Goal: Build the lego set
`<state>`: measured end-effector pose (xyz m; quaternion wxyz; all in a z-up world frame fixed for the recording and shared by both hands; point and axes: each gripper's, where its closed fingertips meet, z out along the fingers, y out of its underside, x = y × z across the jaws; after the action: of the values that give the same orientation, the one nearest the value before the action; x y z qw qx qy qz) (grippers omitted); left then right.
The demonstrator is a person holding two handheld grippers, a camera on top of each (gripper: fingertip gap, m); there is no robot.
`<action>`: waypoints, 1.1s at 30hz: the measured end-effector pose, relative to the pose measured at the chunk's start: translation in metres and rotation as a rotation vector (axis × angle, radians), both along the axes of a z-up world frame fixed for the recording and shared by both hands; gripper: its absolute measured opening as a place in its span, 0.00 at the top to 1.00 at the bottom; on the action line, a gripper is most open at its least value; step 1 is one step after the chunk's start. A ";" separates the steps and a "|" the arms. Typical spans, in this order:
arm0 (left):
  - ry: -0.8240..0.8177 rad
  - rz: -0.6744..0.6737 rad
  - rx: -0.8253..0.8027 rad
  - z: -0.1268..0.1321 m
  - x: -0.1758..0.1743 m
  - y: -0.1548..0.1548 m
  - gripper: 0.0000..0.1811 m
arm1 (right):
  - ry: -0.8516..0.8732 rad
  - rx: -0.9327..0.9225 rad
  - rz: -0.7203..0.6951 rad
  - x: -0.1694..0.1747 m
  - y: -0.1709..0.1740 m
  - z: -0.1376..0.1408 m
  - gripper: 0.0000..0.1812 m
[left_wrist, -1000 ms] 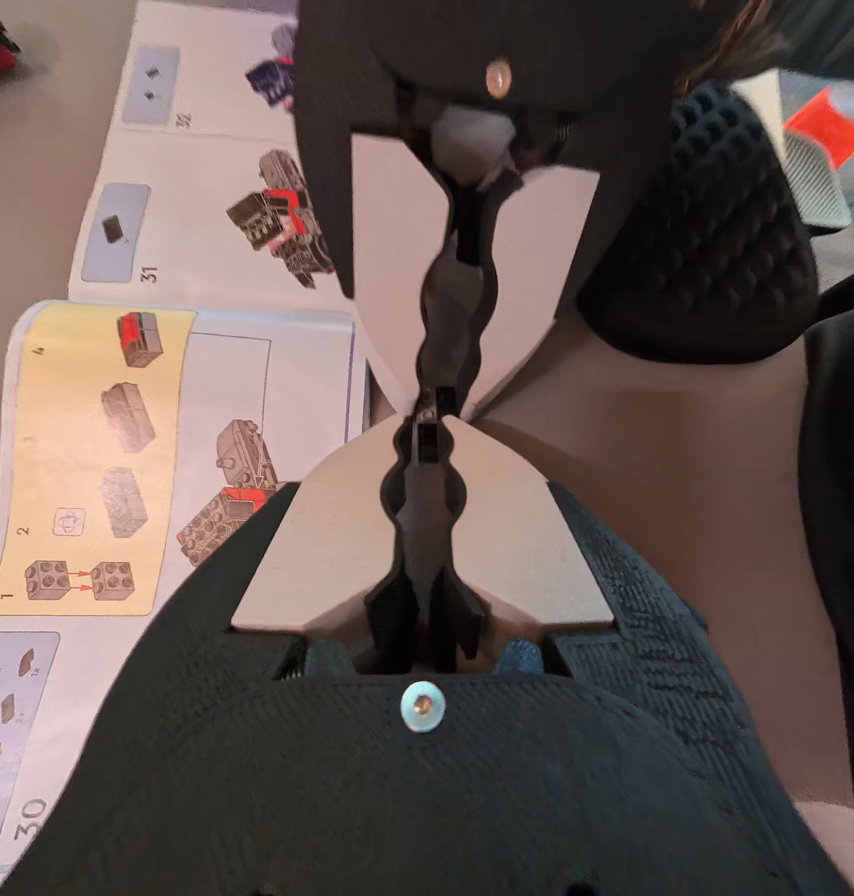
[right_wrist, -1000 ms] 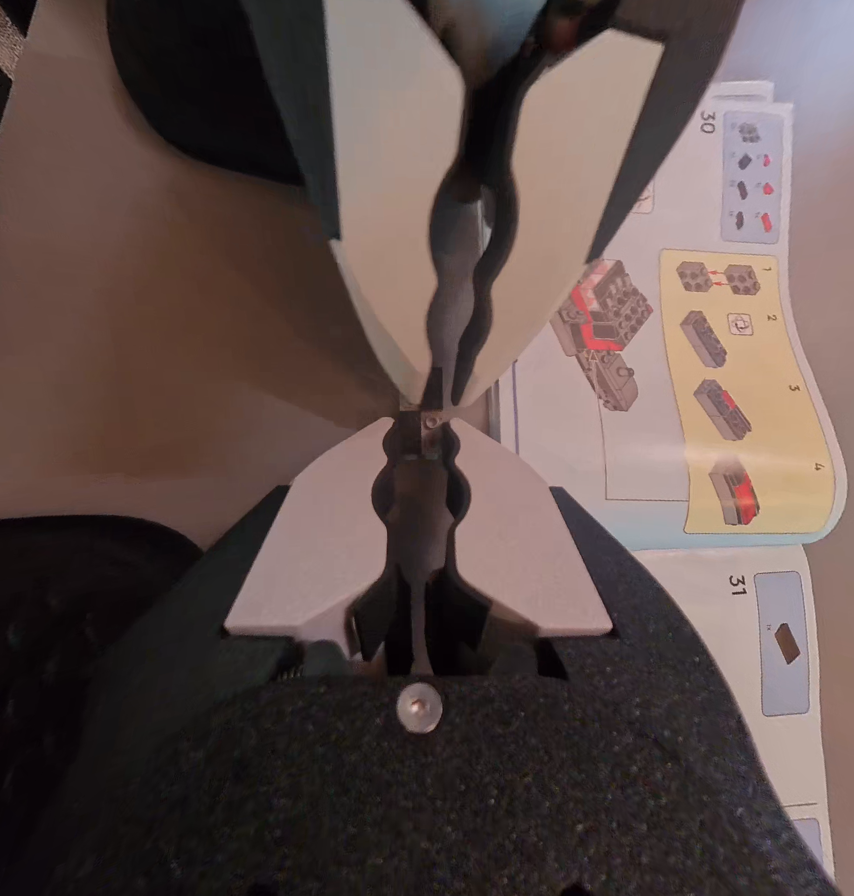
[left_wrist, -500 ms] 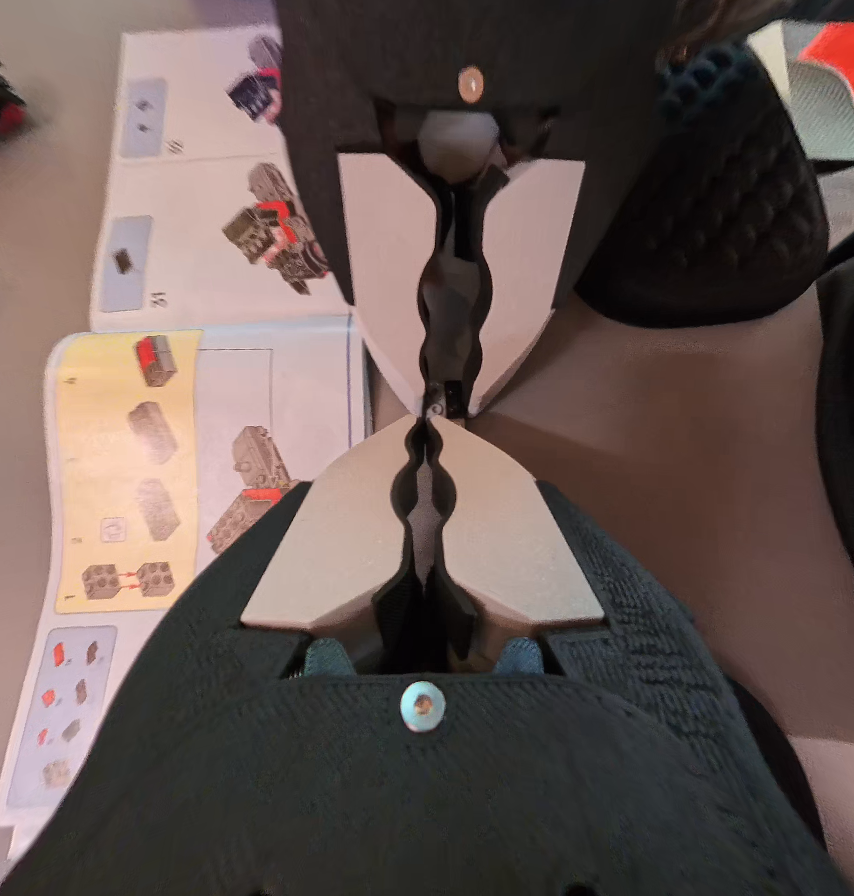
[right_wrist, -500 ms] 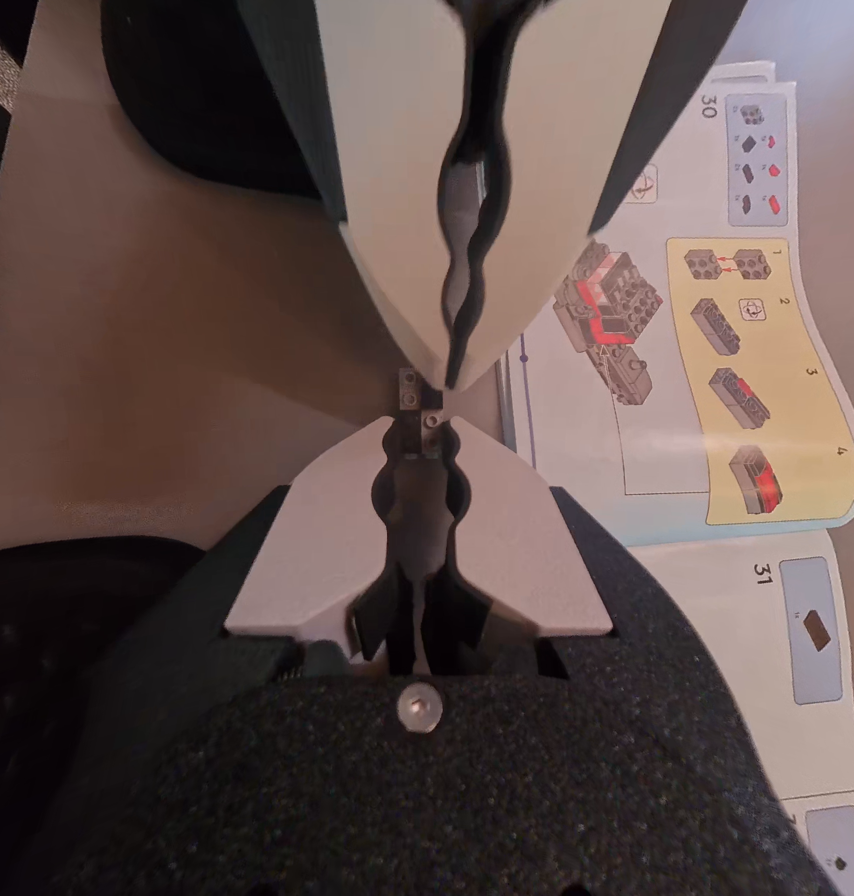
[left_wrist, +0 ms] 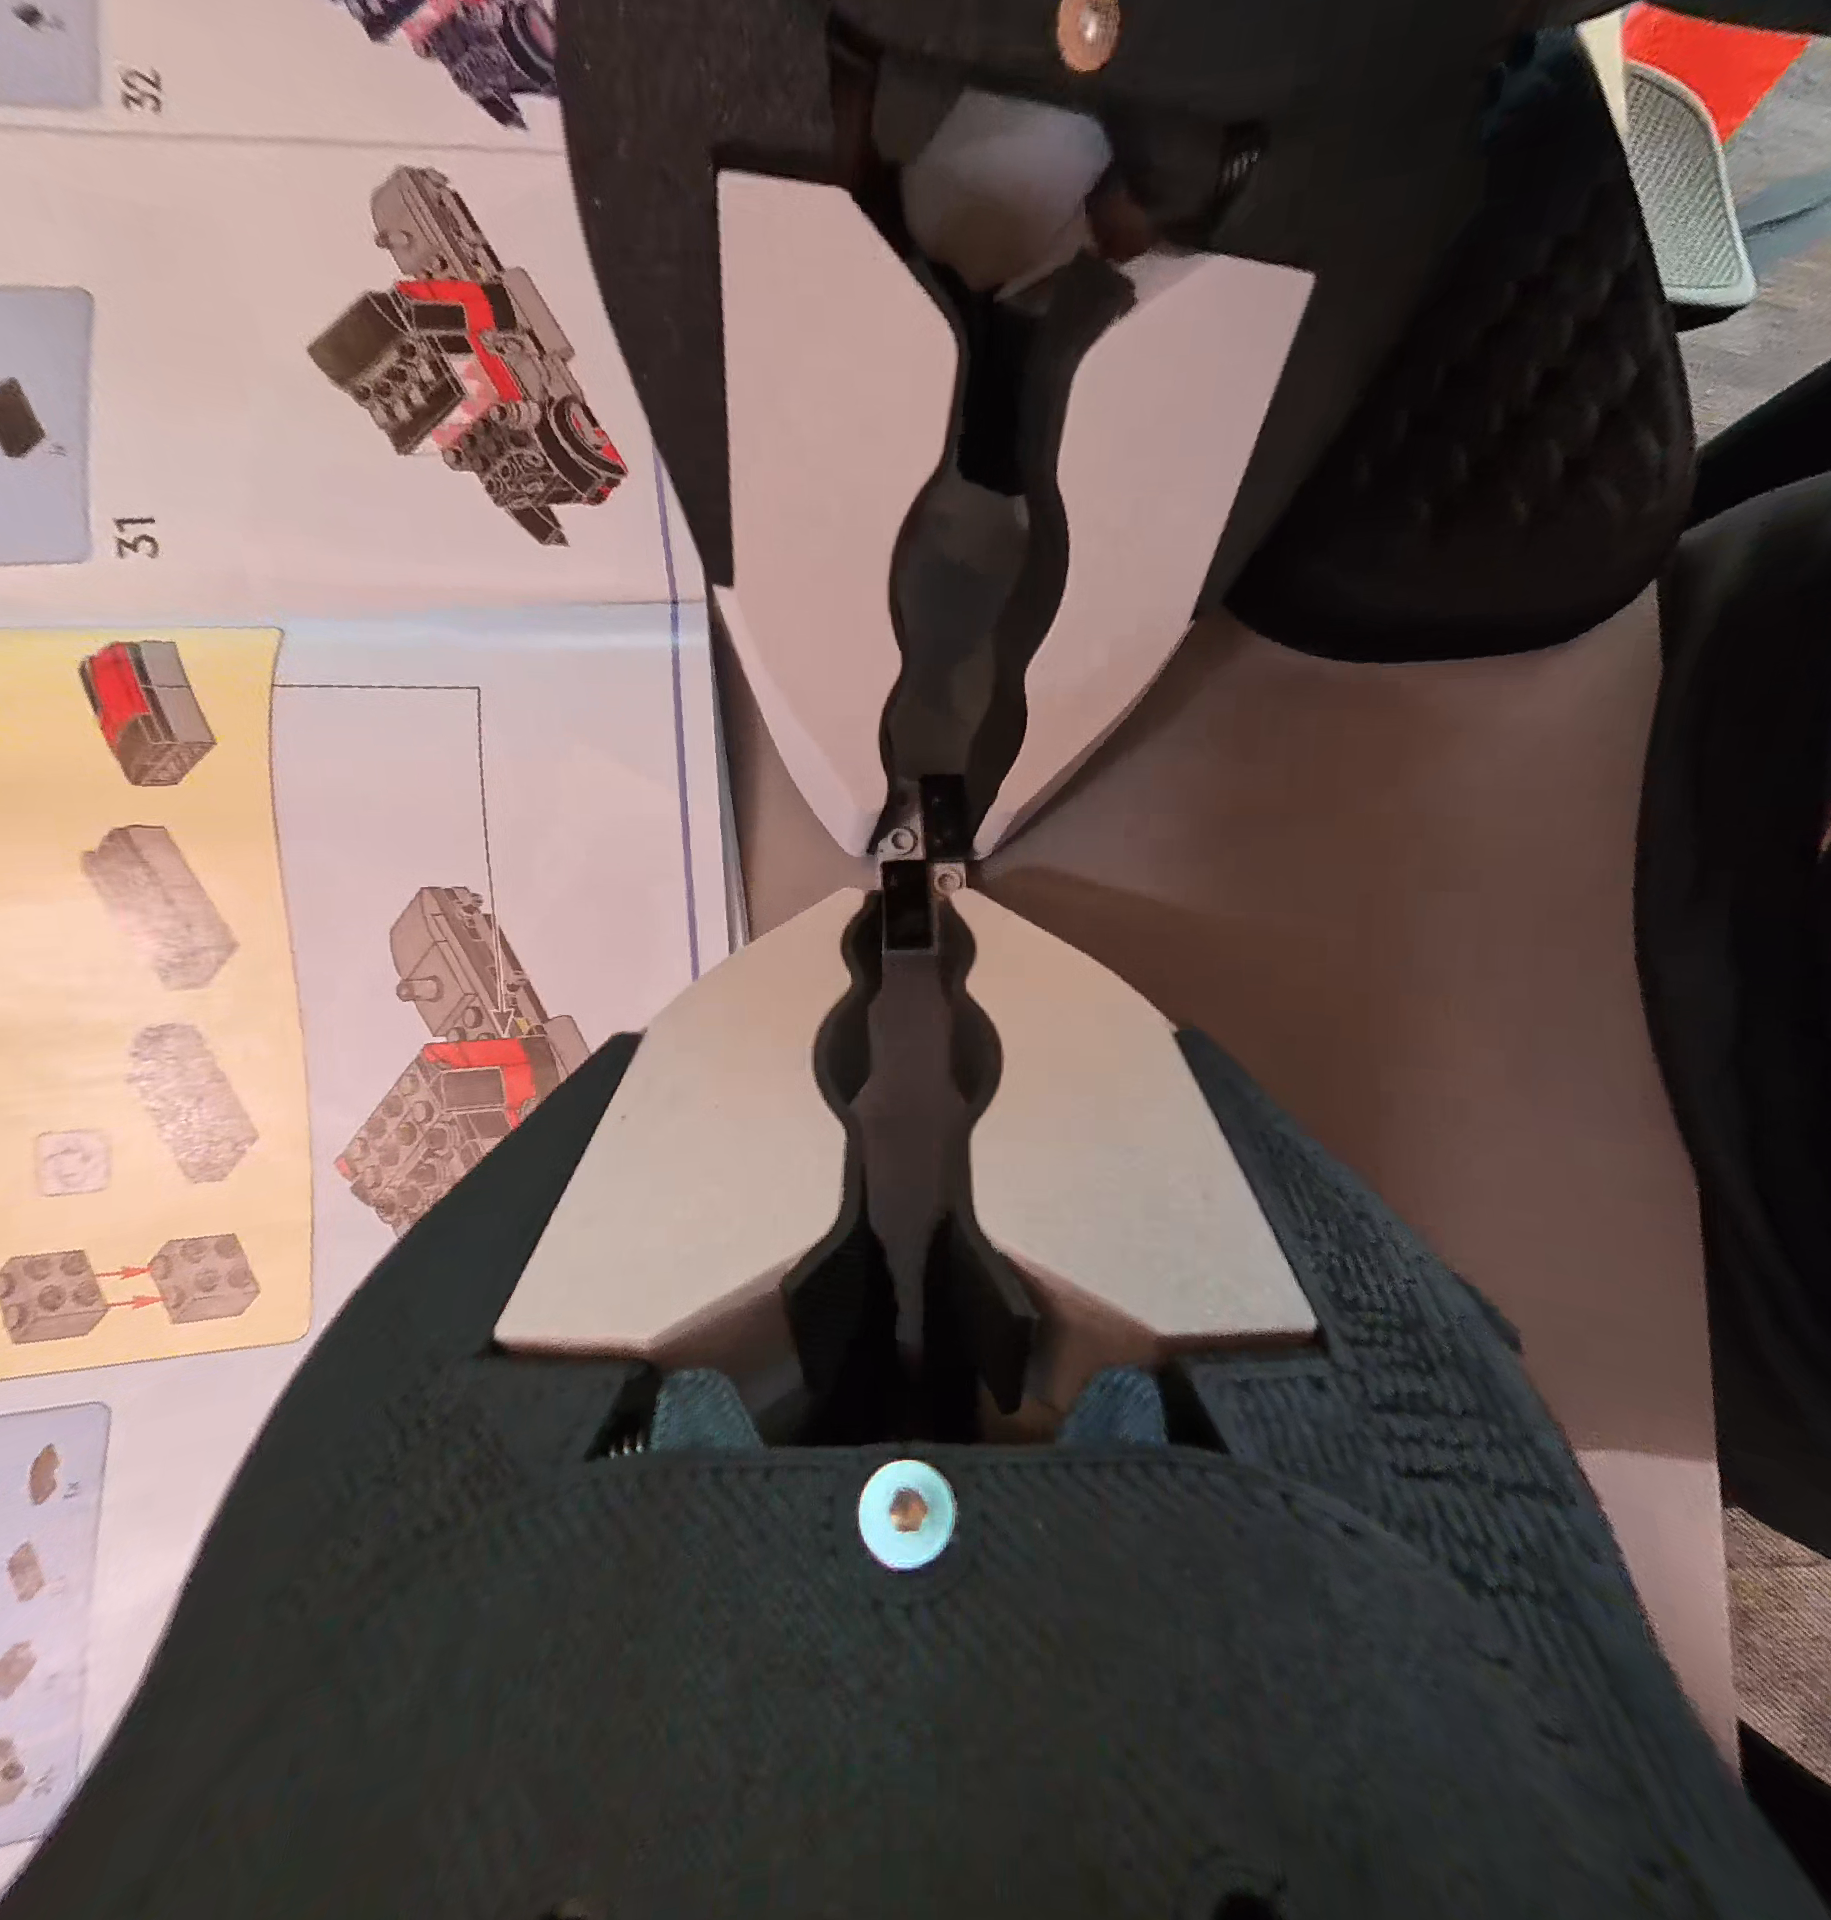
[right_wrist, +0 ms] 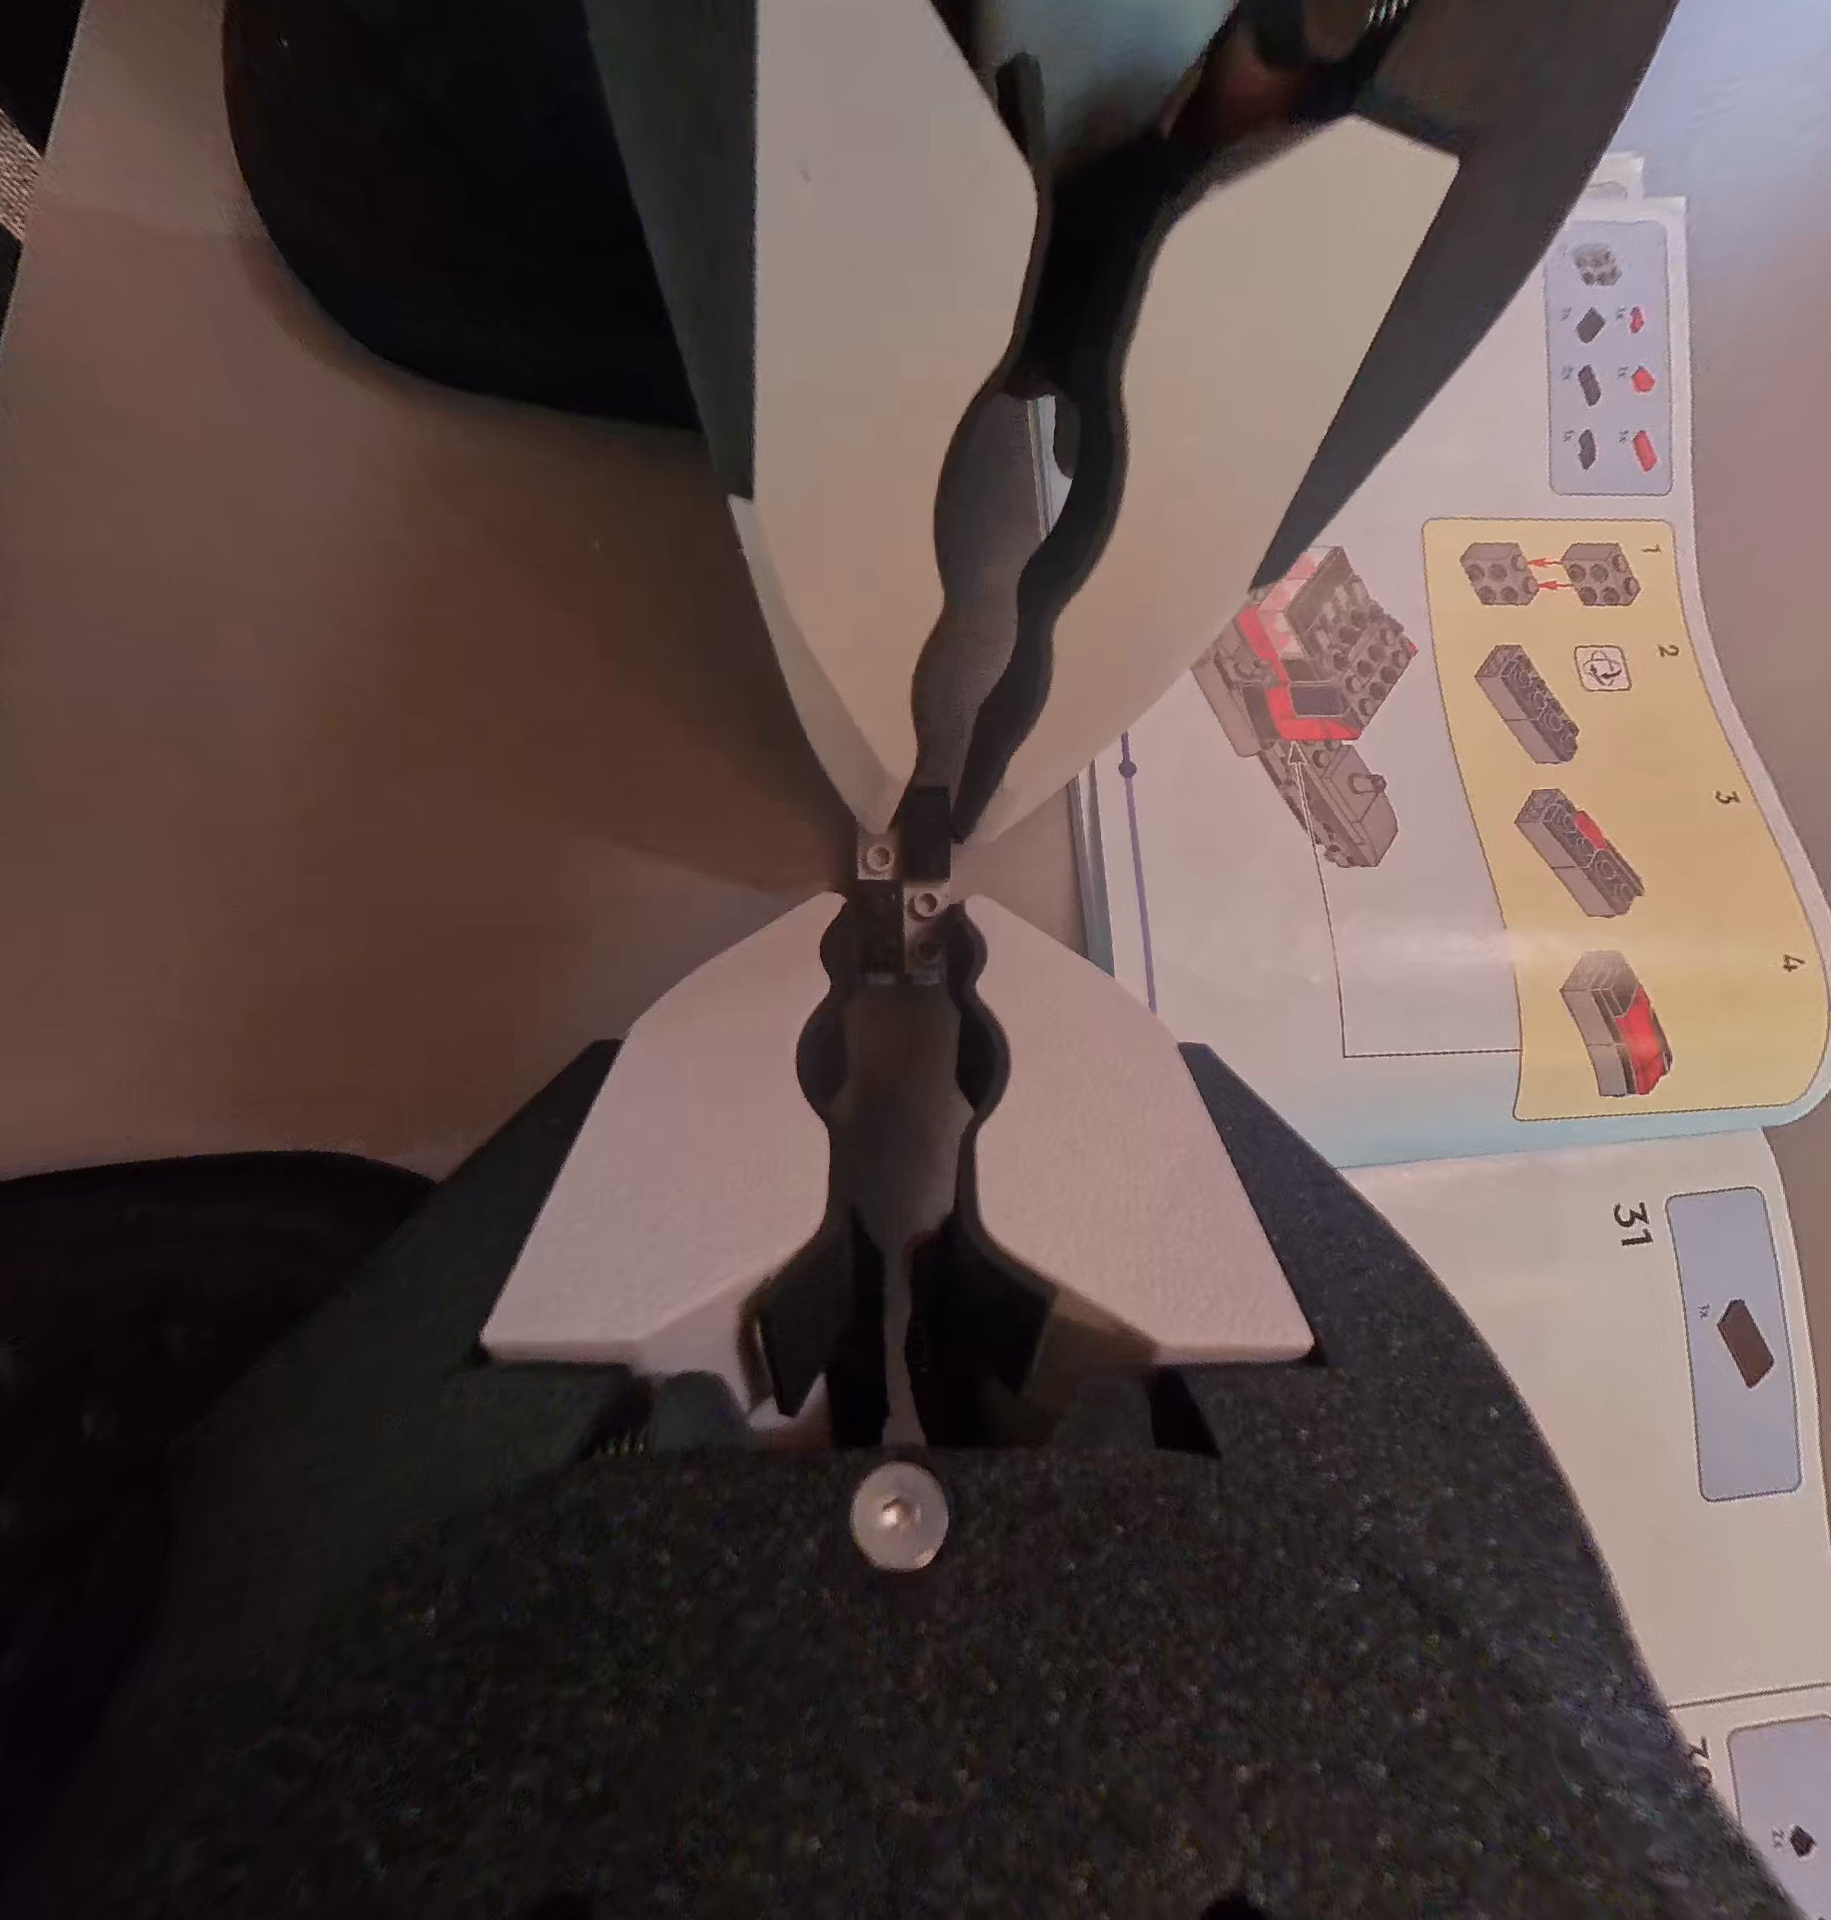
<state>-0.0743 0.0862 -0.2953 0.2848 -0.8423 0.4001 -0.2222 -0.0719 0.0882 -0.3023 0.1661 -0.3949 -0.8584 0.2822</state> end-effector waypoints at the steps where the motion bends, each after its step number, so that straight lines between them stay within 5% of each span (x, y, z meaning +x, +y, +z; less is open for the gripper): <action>1: -0.003 -0.003 -0.012 0.000 0.000 0.000 0.95 | 0.000 0.001 0.001 0.000 0.000 0.000 0.91; 7: 0.006 -0.040 -0.019 -0.001 0.000 -0.001 0.95 | -0.011 -0.010 -0.001 0.000 0.000 0.000 0.91; 11: 0.044 -0.040 0.142 0.004 -0.001 0.000 0.99 | -0.034 -0.031 -0.030 0.002 0.001 0.000 0.91; 13: -0.114 -0.010 0.230 0.027 0.009 0.002 1.00 | -0.038 -0.031 -0.040 0.002 0.002 -0.001 0.91; 15: -0.085 0.026 0.249 0.032 0.004 0.002 1.00 | -0.030 -0.032 -0.038 0.002 0.002 -0.001 0.91; 18: 0.028 0.046 0.168 0.013 -0.011 -0.001 0.98 | -0.023 -0.033 -0.037 0.001 0.001 0.000 0.91; 33: -0.012 -0.068 -0.074 0.003 0.003 -0.001 0.91 | -0.029 -0.010 -0.022 0.001 0.001 0.000 0.91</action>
<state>-0.0715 0.0854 -0.2926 0.2481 -0.8368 0.4183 -0.2513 -0.0706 0.0894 -0.3027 0.1545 -0.4090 -0.8550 0.2788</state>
